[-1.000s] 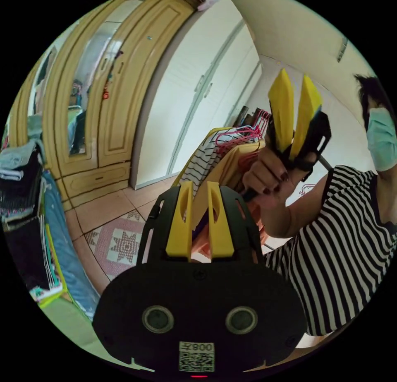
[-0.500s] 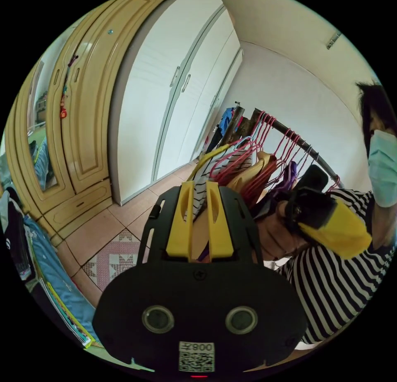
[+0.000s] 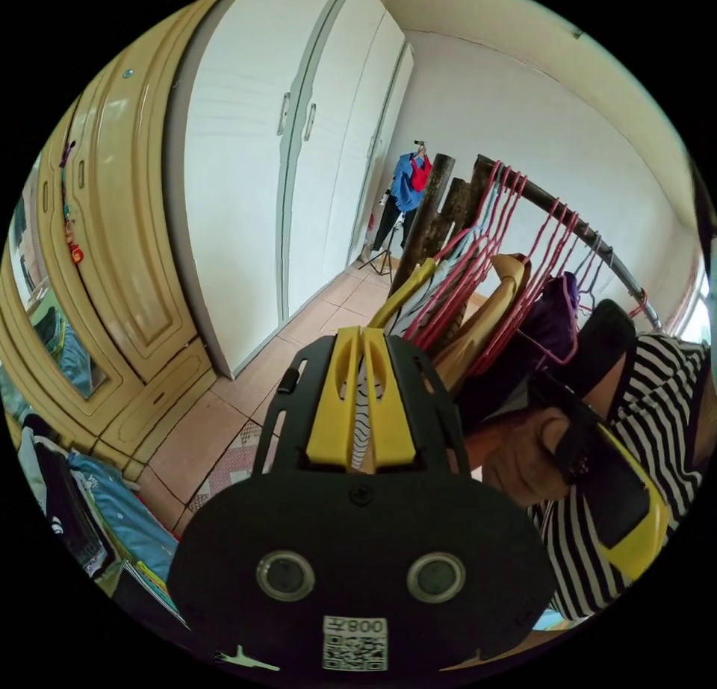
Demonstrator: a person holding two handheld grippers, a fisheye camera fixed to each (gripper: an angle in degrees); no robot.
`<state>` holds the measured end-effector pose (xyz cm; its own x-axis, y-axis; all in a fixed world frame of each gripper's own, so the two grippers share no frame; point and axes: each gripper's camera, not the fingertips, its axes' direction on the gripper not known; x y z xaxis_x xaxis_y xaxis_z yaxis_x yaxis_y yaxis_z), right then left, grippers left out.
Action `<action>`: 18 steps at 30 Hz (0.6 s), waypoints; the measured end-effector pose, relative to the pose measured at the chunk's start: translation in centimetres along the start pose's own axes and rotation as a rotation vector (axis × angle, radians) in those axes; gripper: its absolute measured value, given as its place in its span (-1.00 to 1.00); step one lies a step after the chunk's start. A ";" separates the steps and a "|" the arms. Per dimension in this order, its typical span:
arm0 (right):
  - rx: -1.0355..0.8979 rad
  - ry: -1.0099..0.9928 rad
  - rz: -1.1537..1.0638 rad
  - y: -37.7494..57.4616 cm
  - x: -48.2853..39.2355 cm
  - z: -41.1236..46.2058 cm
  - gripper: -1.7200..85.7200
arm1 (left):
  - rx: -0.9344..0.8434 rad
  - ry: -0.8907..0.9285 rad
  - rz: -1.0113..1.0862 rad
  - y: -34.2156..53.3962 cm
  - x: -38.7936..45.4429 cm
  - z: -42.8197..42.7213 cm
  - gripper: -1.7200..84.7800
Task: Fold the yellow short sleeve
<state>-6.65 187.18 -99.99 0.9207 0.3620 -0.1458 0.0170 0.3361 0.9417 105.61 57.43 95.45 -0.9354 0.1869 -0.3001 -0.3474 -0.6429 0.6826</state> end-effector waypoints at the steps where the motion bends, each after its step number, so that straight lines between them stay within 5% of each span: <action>1: -0.001 -0.003 0.002 0.1 0.2 -0.1 -0.91 | 0.001 0.002 0.002 0.4 -0.3 0.4 -0.91; 18: -0.024 0.013 0.070 3.3 4.6 -2.0 -0.92 | -0.034 0.188 0.033 8.5 -9.8 8.0 -0.82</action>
<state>-3.13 191.65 -98.14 0.9143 0.3963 -0.0843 -0.0564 0.3305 0.9421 111.27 56.08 109.52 -0.9164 0.0250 -0.3996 -0.3113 -0.6721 0.6719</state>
